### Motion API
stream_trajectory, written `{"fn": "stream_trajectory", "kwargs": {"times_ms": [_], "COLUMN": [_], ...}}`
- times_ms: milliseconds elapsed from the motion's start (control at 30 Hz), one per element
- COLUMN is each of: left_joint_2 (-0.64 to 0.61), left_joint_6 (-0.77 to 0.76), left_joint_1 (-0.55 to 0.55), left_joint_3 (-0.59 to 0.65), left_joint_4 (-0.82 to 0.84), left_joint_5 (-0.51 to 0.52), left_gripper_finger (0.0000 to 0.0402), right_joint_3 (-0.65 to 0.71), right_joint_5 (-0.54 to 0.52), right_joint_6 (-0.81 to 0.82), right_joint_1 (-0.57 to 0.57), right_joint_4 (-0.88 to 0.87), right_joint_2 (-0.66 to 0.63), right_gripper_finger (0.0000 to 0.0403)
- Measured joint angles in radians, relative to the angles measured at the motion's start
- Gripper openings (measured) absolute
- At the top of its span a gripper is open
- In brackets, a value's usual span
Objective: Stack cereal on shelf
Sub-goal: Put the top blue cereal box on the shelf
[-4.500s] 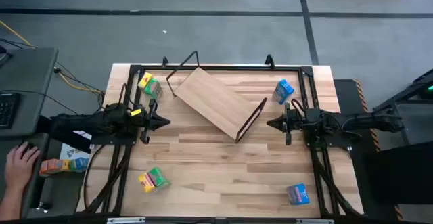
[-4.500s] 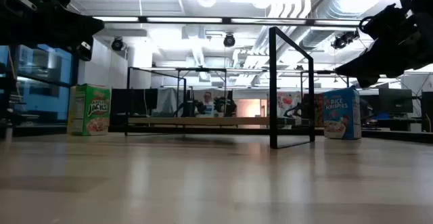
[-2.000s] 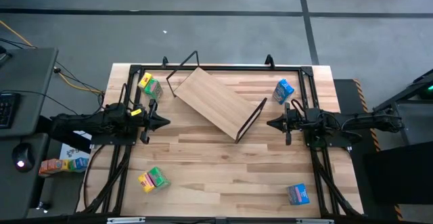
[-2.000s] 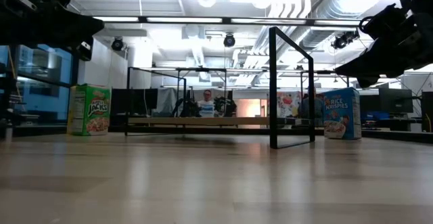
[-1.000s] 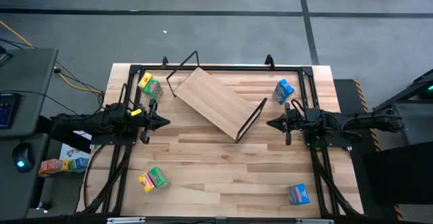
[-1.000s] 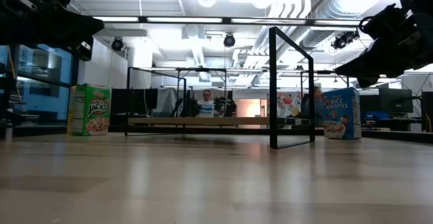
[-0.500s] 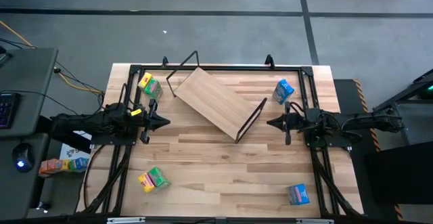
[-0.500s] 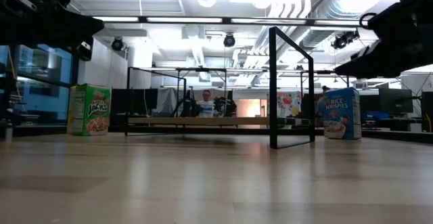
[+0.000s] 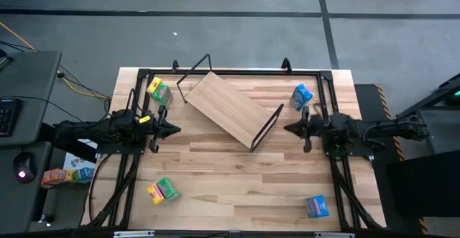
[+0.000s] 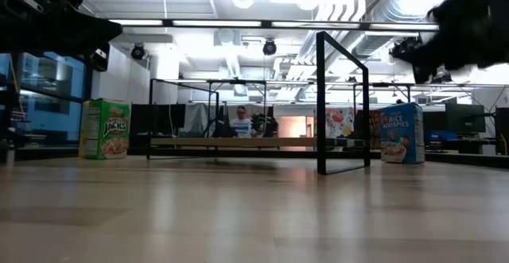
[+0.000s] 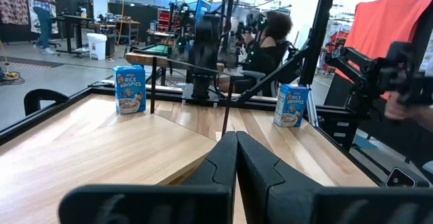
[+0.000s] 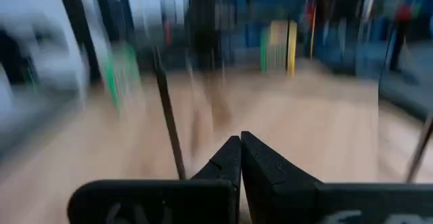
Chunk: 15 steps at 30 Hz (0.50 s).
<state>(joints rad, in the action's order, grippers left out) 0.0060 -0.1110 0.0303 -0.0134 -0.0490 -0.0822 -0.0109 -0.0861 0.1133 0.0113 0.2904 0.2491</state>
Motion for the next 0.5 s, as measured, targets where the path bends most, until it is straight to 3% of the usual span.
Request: {"fn": "stream_trajectory", "kwargs": {"times_ms": [233,367,500], "left_joint_2": [0.0,0.0,0.0], "left_joint_6": [0.0,0.0,0.0], "left_joint_1": [0.0,0.0,0.0], "left_joint_3": [0.0,0.0,0.0], "left_joint_4": [0.0,0.0,0.0], "left_joint_5": [0.0,0.0,0.0], "left_gripper_finger": [0.0,0.0,0.0], "right_joint_3": [-0.011,-0.123,-0.281], "right_joint_5": [-0.238,-0.384,-0.472], "right_joint_6": [-0.054,-0.069,-0.046], "right_joint_1": [-0.01,-0.053,-0.11], "right_joint_4": [0.451,0.343,0.113], "right_joint_2": [0.026,0.08,0.204], "right_gripper_finger": [0.0001,0.002,0.0078]}}
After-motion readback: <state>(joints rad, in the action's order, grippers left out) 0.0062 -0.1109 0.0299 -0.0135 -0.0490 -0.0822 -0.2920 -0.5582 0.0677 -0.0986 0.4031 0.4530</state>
